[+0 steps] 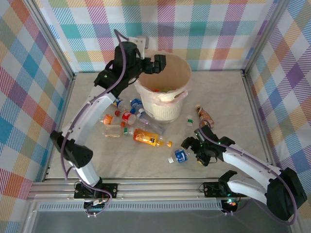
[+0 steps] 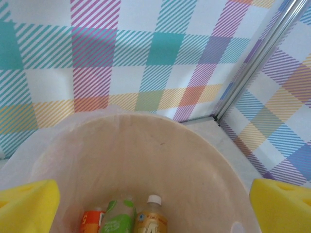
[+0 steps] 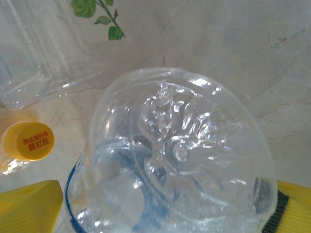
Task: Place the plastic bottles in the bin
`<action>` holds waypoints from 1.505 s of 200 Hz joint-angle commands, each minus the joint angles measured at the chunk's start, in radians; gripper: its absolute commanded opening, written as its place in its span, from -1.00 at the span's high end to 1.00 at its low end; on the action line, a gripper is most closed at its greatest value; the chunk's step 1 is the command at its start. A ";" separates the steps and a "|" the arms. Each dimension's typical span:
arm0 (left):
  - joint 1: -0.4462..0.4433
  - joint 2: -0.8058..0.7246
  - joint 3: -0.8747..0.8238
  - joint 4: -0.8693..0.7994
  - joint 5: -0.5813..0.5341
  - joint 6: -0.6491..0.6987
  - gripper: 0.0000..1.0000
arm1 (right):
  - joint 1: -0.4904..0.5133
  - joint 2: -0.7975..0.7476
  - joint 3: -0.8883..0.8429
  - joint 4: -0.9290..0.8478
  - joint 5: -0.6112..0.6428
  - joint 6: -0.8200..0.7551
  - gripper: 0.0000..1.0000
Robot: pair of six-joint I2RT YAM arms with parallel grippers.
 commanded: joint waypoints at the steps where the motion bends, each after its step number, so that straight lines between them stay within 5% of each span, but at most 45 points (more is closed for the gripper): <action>1: -0.005 -0.100 -0.113 0.091 -0.040 -0.044 -1.00 | 0.010 0.017 -0.011 0.042 0.025 0.028 -0.99; 86: -0.005 -0.377 -0.500 0.211 -0.224 -0.154 -1.00 | 0.013 0.107 -0.032 0.115 0.050 0.041 -0.99; 188: -0.003 -0.537 -0.677 0.114 -0.439 -0.233 -1.00 | 0.013 0.096 -0.036 0.103 0.075 0.056 -0.29; 258: -0.004 -0.565 -0.711 0.033 -0.543 -0.266 -1.00 | 0.004 -0.058 0.121 -0.229 0.219 -0.067 0.11; 301: -0.002 -0.636 -0.799 0.020 -0.670 -0.335 -1.00 | -0.003 -0.110 0.361 -0.461 0.382 -0.236 0.24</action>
